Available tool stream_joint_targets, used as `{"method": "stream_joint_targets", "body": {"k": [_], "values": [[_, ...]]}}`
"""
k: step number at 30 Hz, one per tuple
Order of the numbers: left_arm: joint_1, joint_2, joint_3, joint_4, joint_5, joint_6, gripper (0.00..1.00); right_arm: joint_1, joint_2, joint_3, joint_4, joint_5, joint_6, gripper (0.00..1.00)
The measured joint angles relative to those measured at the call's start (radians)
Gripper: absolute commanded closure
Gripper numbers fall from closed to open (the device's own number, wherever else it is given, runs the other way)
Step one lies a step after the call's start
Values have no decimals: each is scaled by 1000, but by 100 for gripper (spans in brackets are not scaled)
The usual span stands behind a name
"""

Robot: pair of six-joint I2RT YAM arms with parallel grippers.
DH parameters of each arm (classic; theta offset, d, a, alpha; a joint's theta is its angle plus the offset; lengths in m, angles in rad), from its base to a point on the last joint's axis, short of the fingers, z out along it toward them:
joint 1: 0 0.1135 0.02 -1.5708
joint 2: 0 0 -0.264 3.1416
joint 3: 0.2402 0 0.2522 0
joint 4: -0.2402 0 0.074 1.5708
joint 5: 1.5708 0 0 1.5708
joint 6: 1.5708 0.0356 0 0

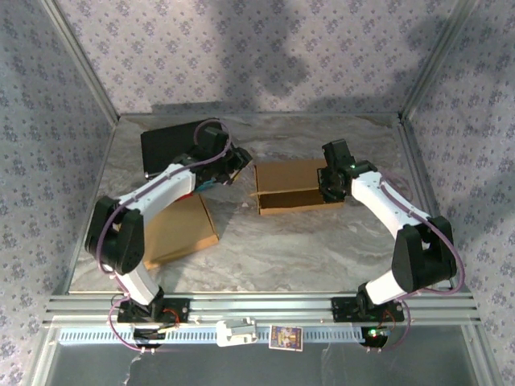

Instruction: Fold the paper box

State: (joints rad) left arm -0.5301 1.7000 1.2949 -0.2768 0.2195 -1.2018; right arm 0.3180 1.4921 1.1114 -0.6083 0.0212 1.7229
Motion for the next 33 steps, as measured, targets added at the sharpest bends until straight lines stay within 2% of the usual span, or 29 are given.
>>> {"method": "stream_joint_targets", "body": {"k": [5, 14, 19, 22, 26, 28, 33], "values": [[0, 76, 32, -27, 58, 12, 49, -6, 3, 0, 6, -6, -19, 100], [-21, 182, 33, -58, 120, 110, 47, -13, 46, 0, 6, -34, -54, 100], [-41, 227, 33, -57, 147, 145, 49, -17, 78, 0, 4, -52, -72, 96], [-43, 232, 33, -60, 151, 167, 54, -23, 90, 0, -7, -61, -84, 86], [-42, 232, 33, -61, 150, 199, 60, -31, 91, 2, -40, -76, -131, 61], [-42, 232, 33, -63, 147, 214, 62, -42, 91, 29, -100, -86, -197, 49], [-42, 232, 33, -70, 134, 256, 63, -66, 61, 199, -260, -78, -443, 31]]}}
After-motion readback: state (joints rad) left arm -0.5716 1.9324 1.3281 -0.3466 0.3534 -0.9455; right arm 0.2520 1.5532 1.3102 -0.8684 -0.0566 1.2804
